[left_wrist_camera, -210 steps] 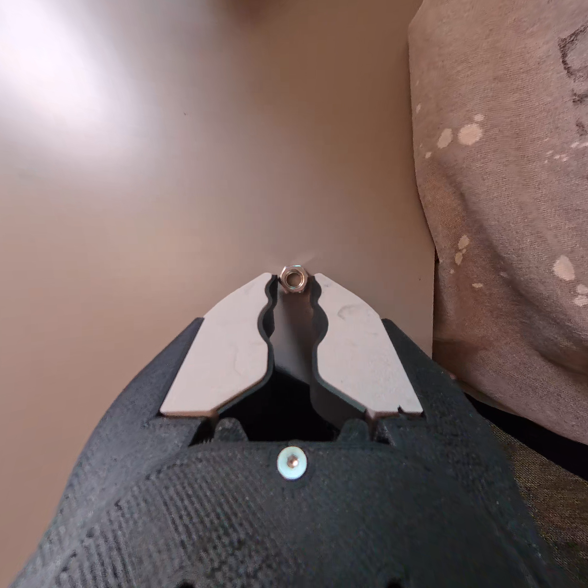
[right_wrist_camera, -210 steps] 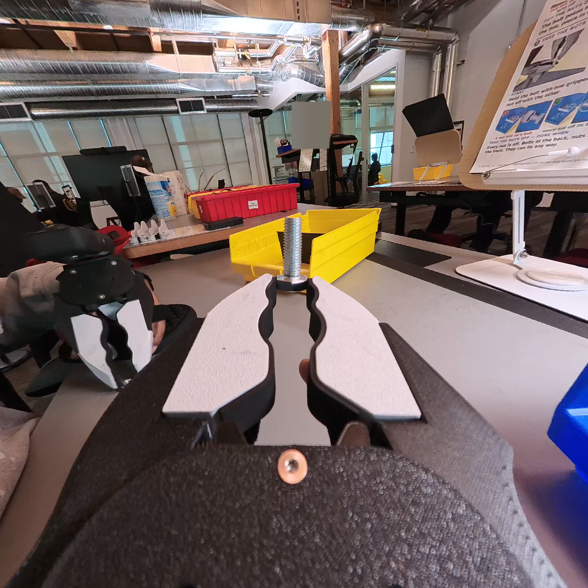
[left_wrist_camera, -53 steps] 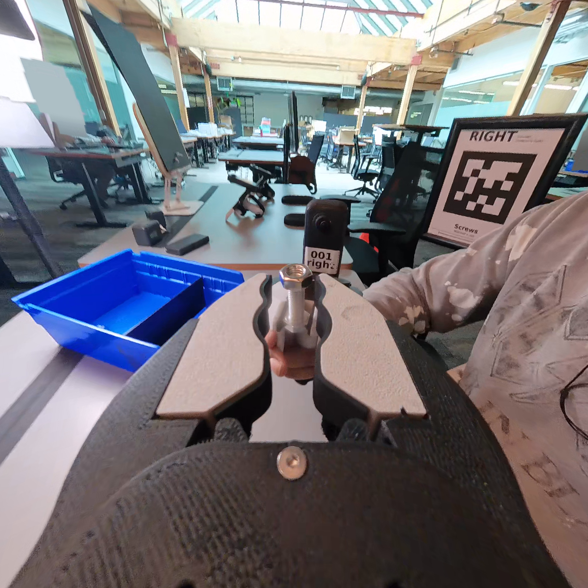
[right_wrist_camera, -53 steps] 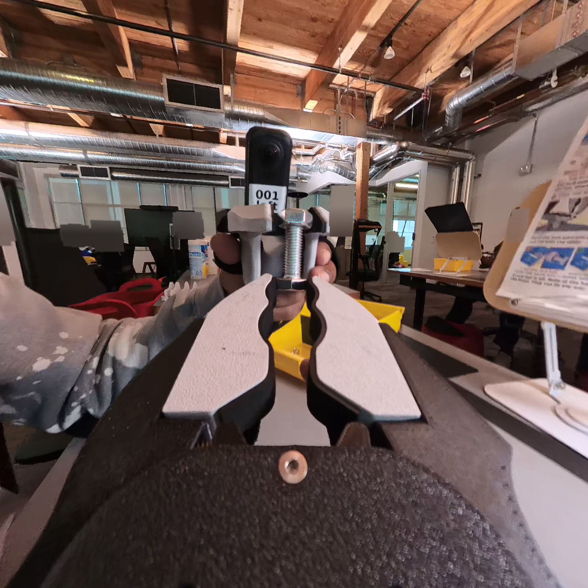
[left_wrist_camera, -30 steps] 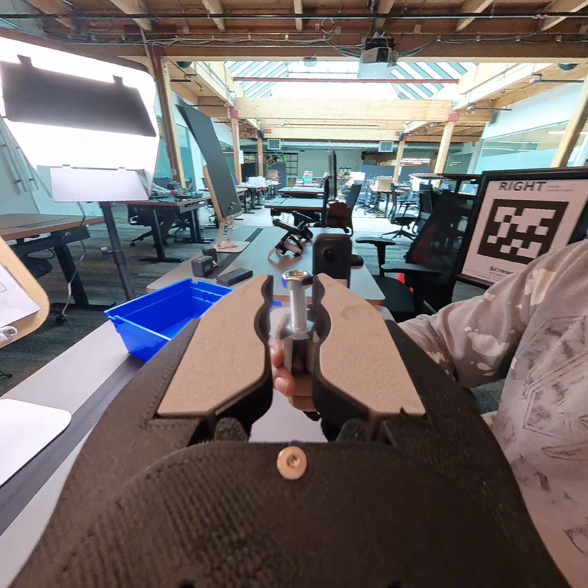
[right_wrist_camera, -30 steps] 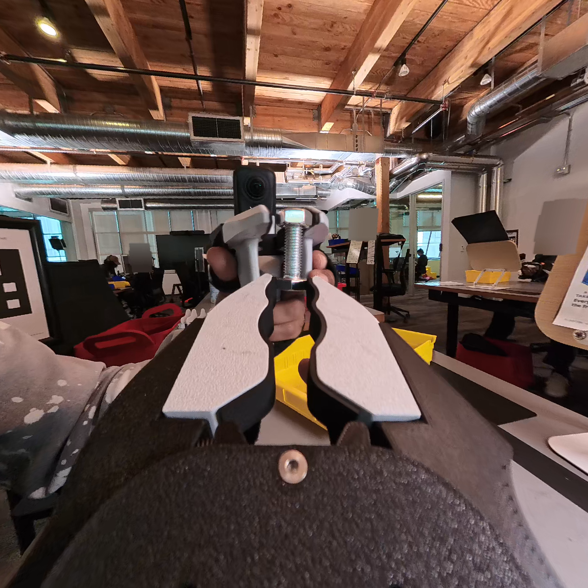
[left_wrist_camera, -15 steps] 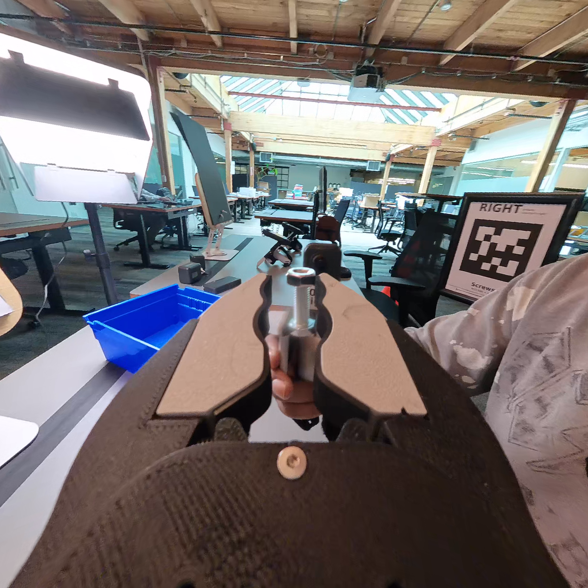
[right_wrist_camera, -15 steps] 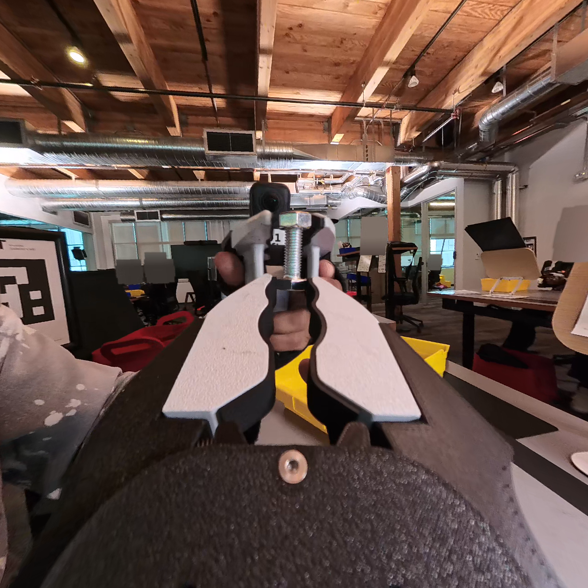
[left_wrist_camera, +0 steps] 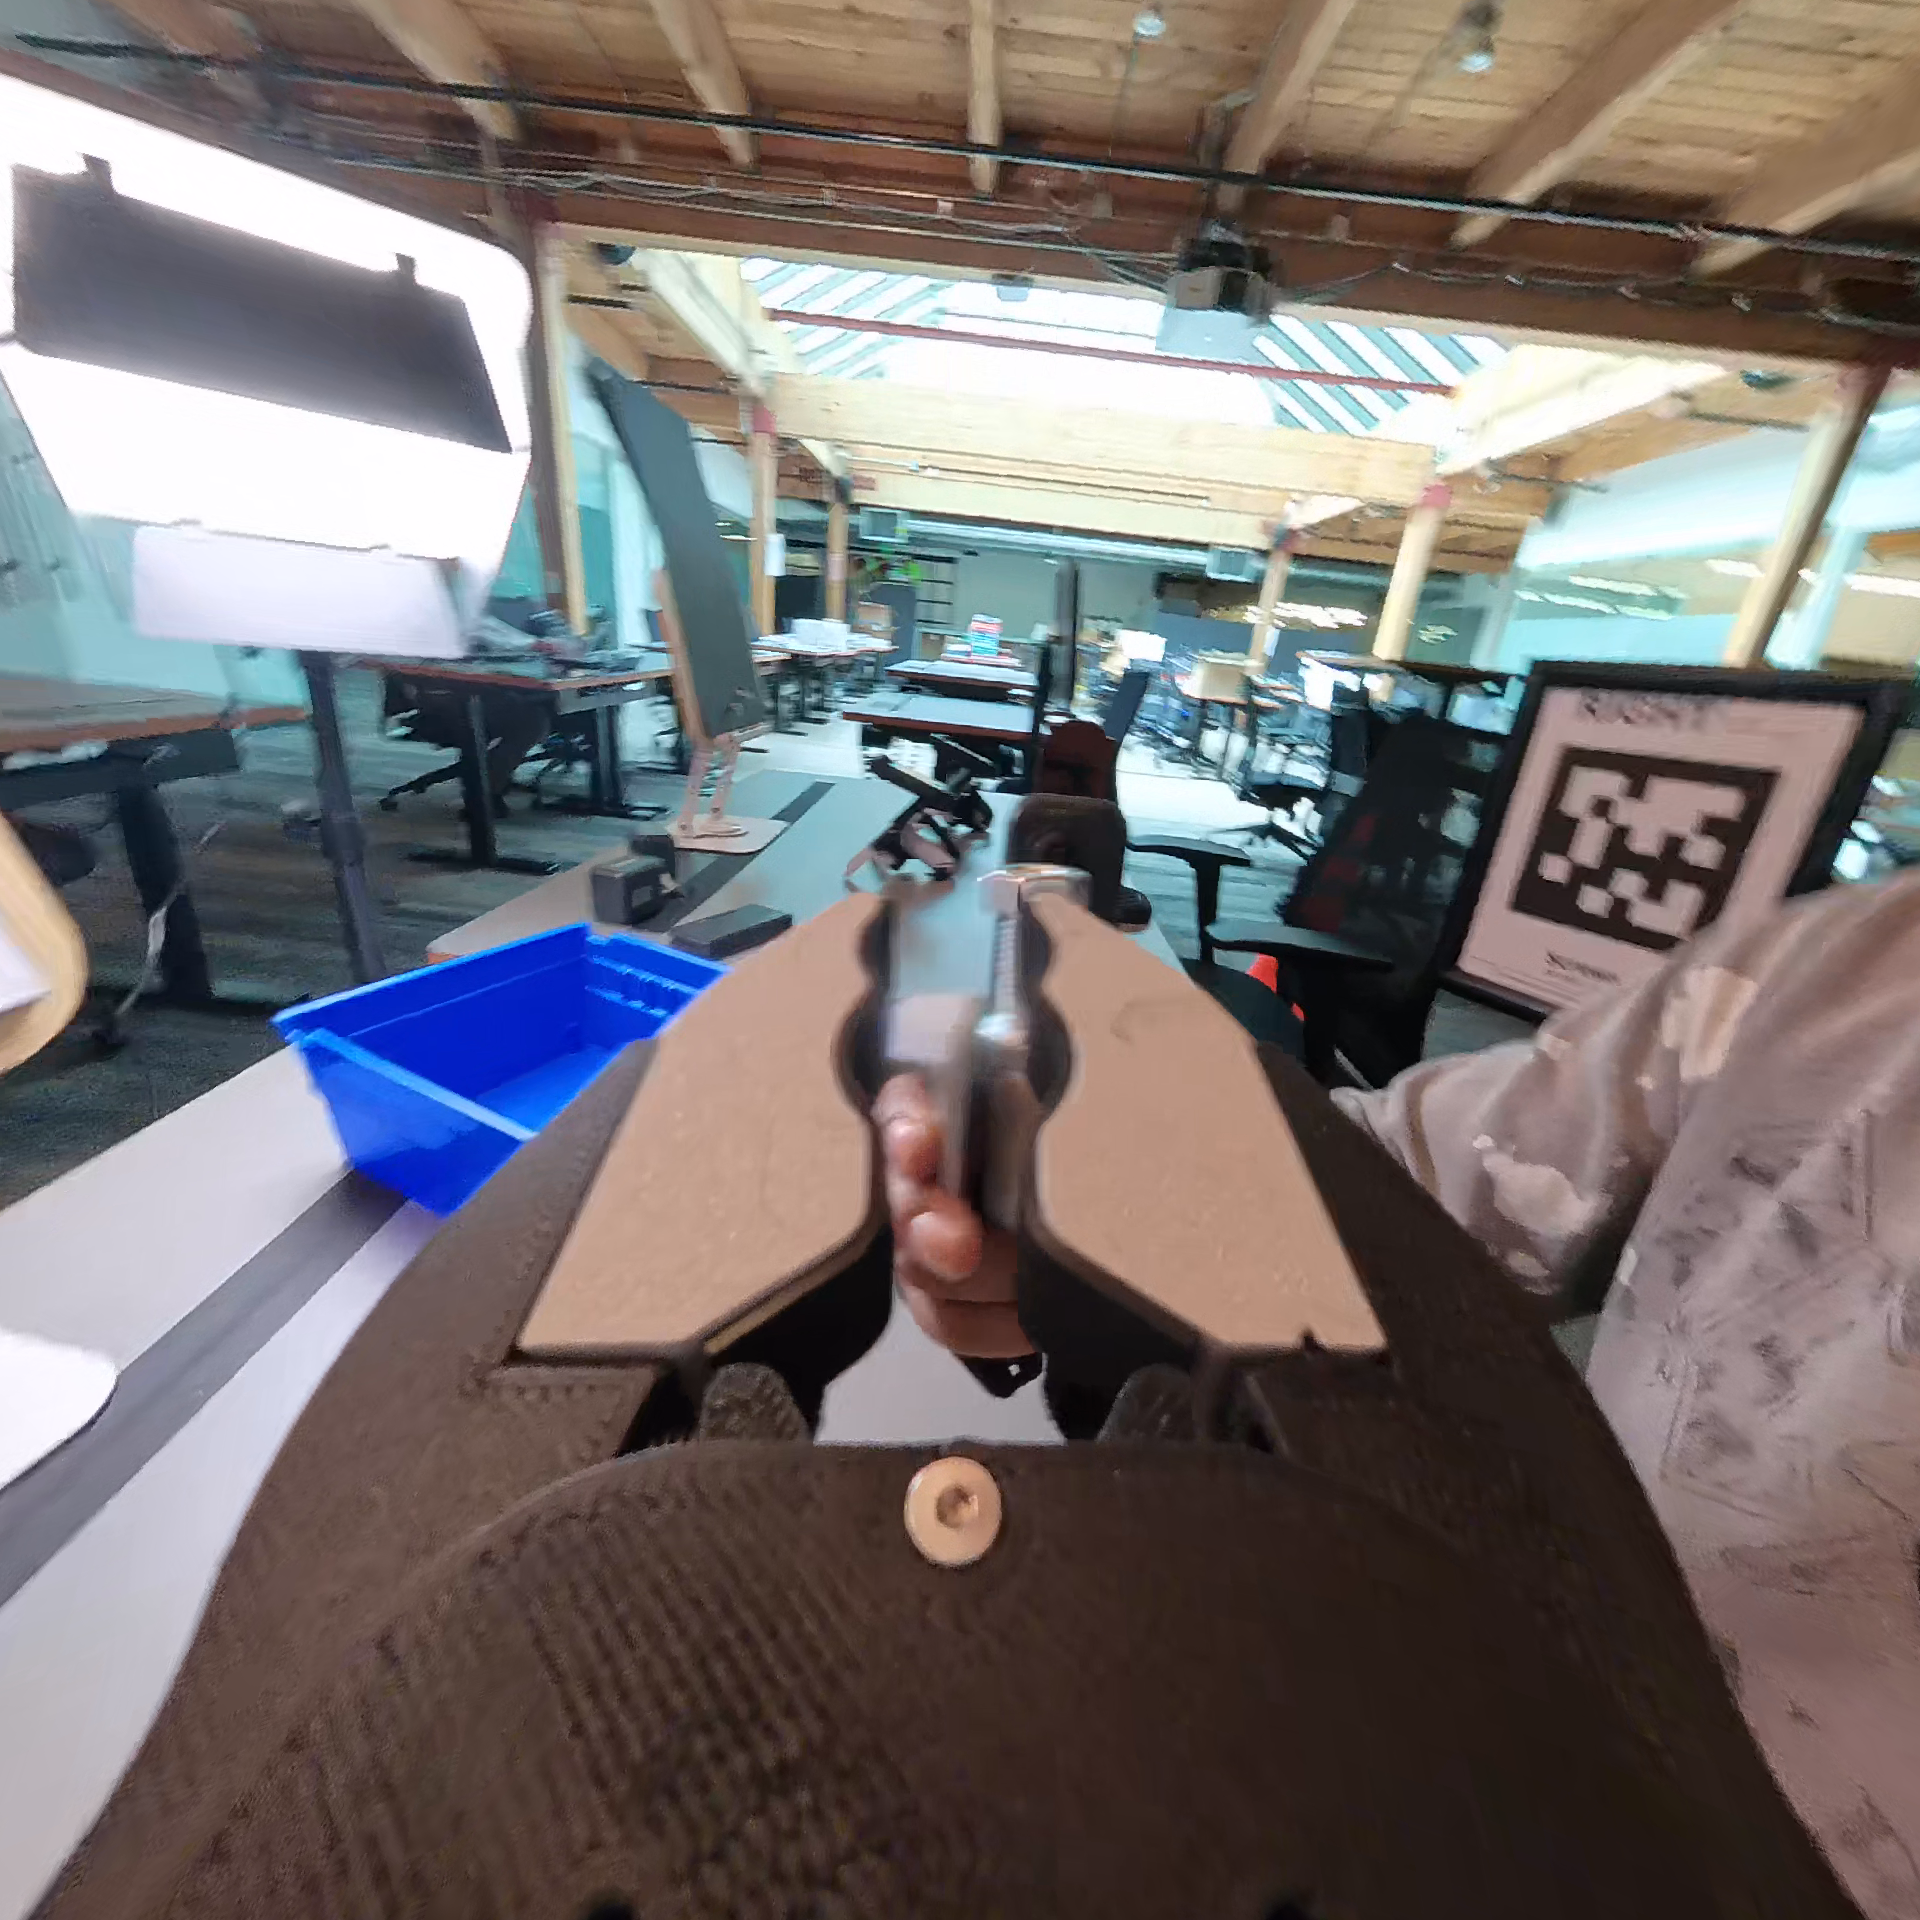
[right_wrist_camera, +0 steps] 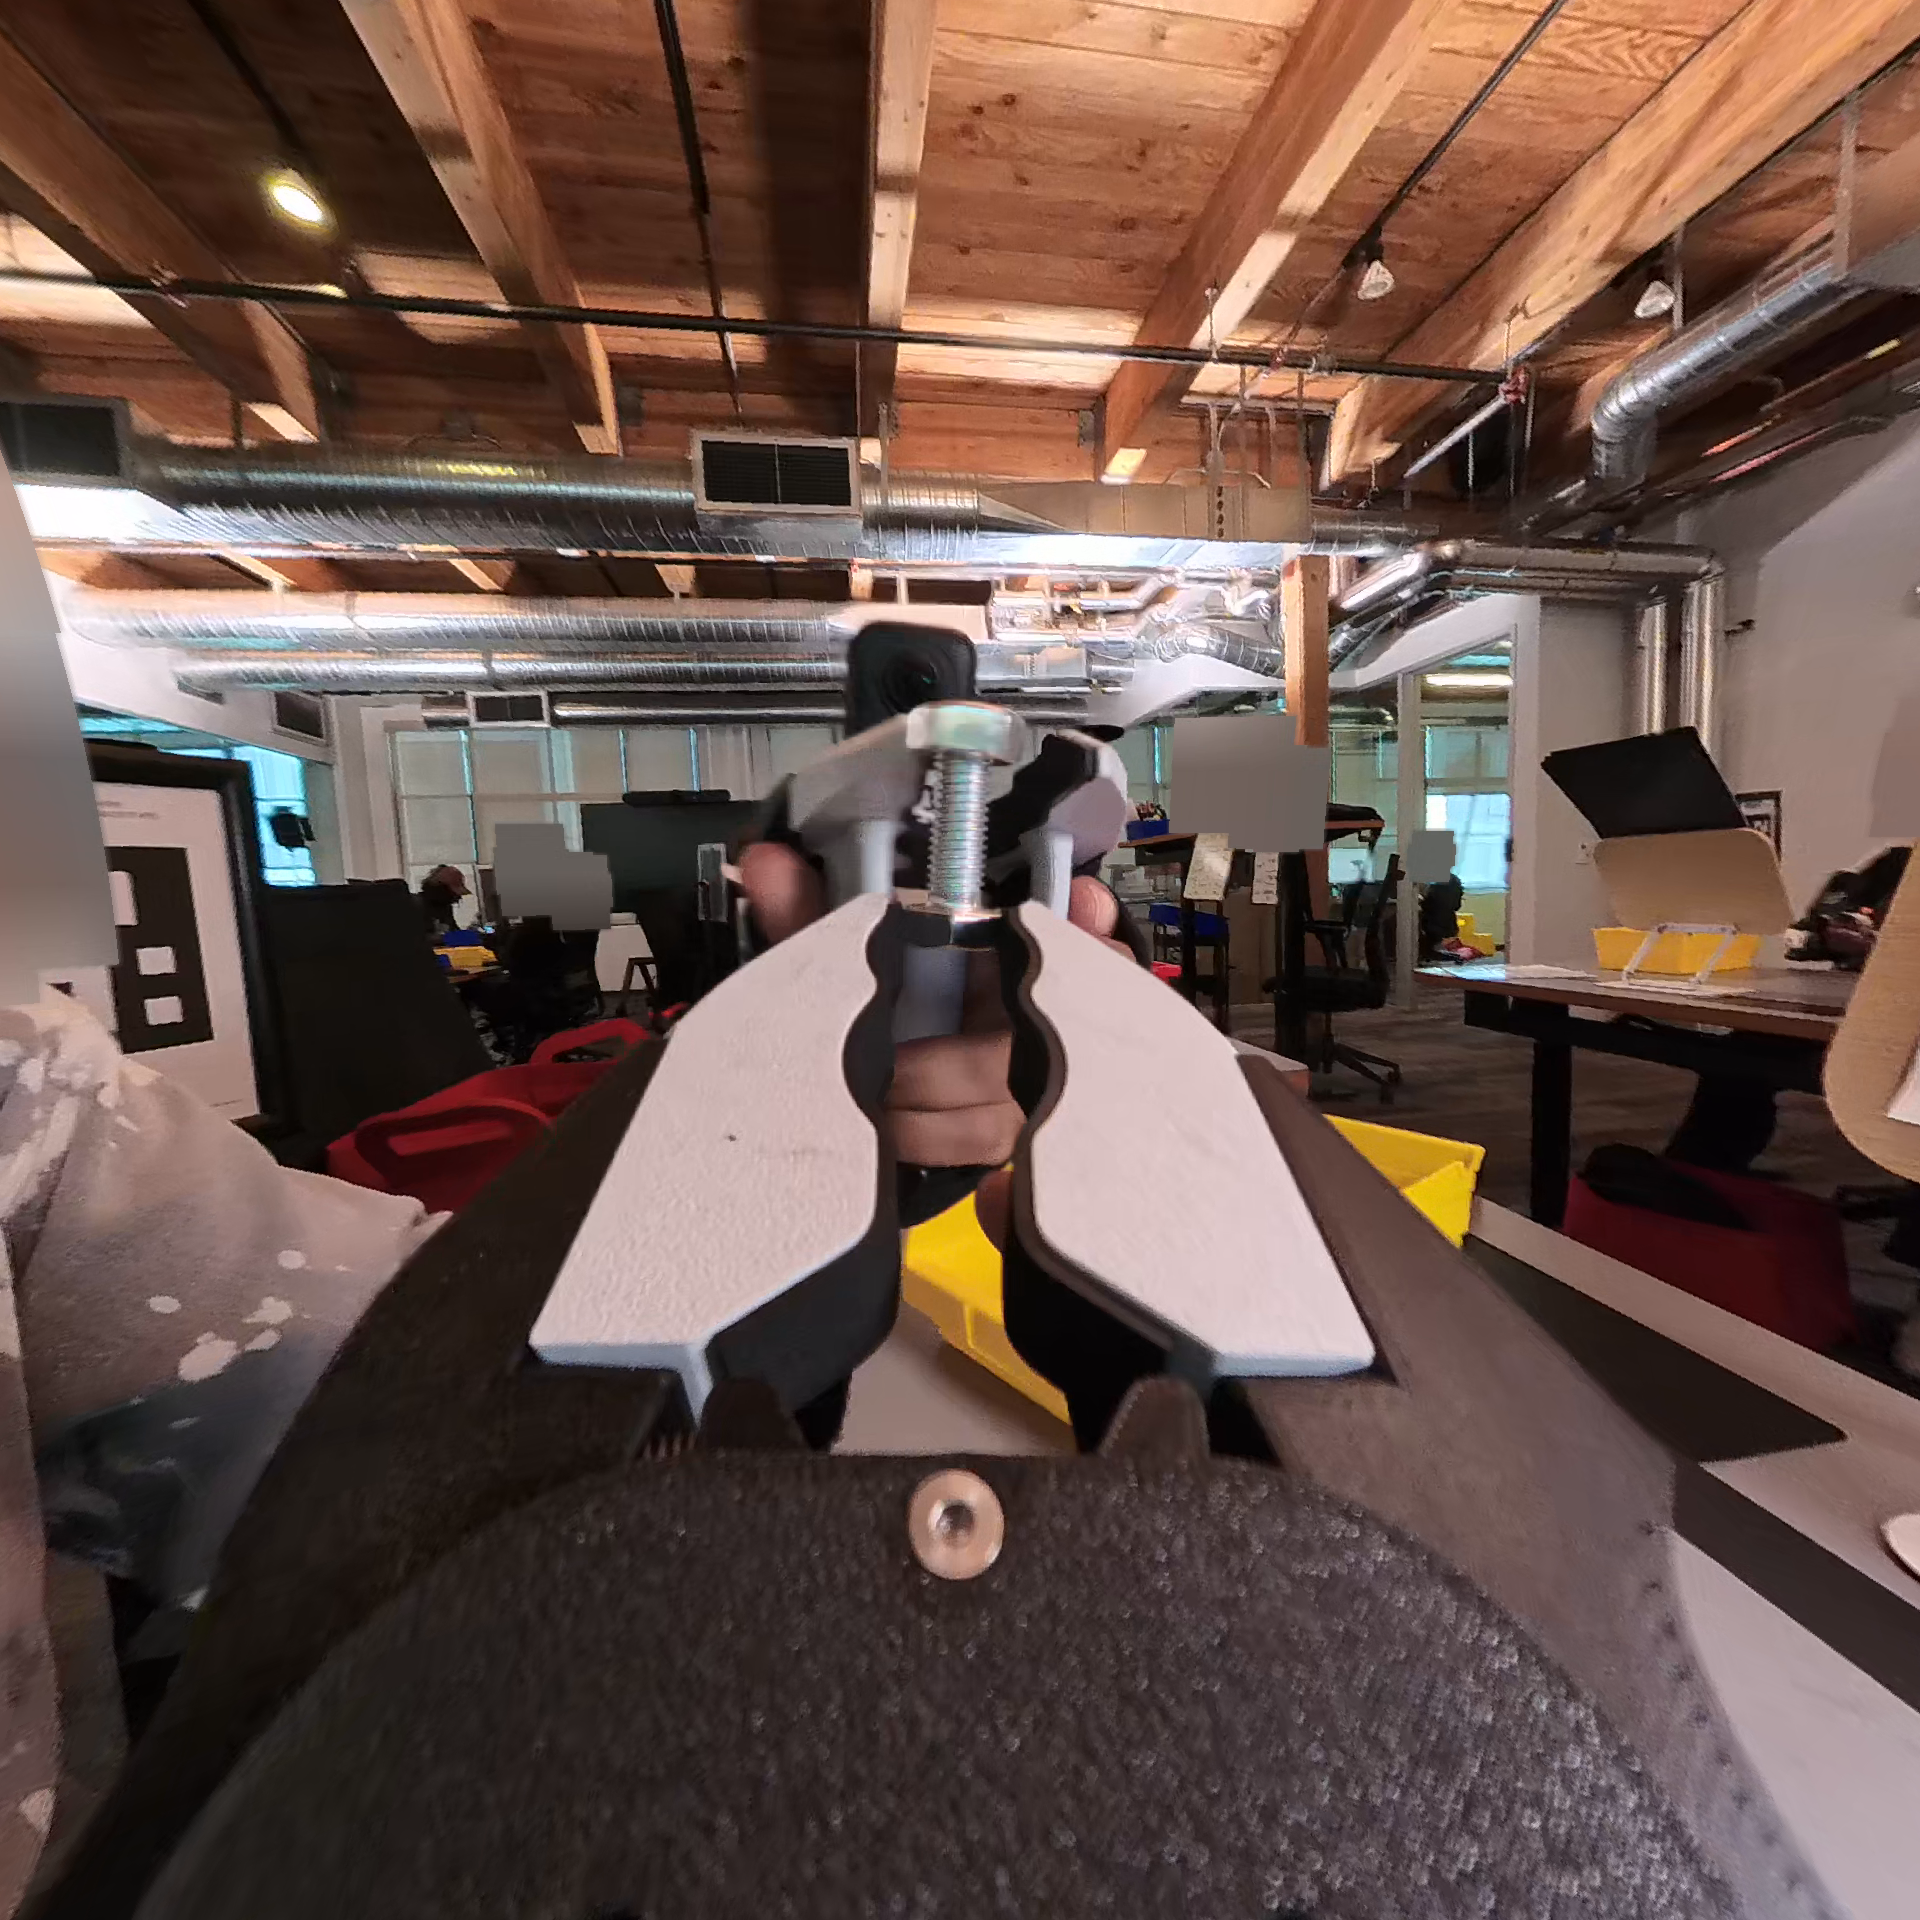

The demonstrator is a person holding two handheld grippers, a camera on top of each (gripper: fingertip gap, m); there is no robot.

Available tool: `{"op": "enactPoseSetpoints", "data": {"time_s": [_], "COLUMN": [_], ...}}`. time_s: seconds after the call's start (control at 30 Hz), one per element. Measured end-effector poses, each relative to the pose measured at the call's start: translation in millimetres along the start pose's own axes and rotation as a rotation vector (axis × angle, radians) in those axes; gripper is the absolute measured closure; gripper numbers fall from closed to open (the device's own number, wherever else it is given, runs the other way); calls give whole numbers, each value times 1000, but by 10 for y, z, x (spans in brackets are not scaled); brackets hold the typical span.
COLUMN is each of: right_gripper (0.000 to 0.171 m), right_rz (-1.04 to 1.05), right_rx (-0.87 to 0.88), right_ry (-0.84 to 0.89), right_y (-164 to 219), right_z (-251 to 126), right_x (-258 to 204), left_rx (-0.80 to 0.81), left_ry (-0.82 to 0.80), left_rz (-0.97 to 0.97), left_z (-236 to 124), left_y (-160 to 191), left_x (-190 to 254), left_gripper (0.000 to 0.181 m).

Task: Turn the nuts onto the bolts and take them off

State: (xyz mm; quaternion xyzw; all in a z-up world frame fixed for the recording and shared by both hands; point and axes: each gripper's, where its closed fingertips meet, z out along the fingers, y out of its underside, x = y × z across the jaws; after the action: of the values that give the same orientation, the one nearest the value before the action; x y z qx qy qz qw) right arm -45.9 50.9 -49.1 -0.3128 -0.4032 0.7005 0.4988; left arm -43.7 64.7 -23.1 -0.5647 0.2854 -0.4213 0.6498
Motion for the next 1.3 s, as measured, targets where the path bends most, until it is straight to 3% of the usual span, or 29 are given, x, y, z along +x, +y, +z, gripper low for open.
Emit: {"op": "enactPoseSetpoints", "data": {"time_s": [0.07,0.3,0.43,0.5,0.57,0.8,0.9,0.97,1.03,1.3], "right_gripper": [153,153,153,154,154,153,153,153,153,153], "right_rz": [15,-5,-11,1,7,-4,-7,6,12,0], "right_rx": [24,-2,-21,3,12,-17,-26,1,12,-24], "right_ry": [-56,-6,4,-13,-31,22,20,-3,-26,25], "right_y": [-61,-19,12,-29,-71,-13,2,-41,-86,-3], "right_z": [-15,-15,0,-22,-33,-29,-16,-40,-49,-37], "right_x": [-71,6,5,-3,-22,59,42,29,0,71], "left_rx": [7,10,-19,-19,-30,-19,-38,-37,-57,-50], "left_ry": [-75,41,7,-74,-133,2,-16,-85,-135,-8], "left_rz": [-9,-6,12,-9,22,-12,-4,-26,3,-22], "left_z": [-71,-6,43,-19,-84,27,60,0,-61,62], "left_y": [-8,-27,33,20,42,32,76,61,93,87], "left_x": [-159,83,49,-107,-221,35,8,-128,-232,26], "left_gripper": [166,150,150,167,165,151,149,167,166,149]}}
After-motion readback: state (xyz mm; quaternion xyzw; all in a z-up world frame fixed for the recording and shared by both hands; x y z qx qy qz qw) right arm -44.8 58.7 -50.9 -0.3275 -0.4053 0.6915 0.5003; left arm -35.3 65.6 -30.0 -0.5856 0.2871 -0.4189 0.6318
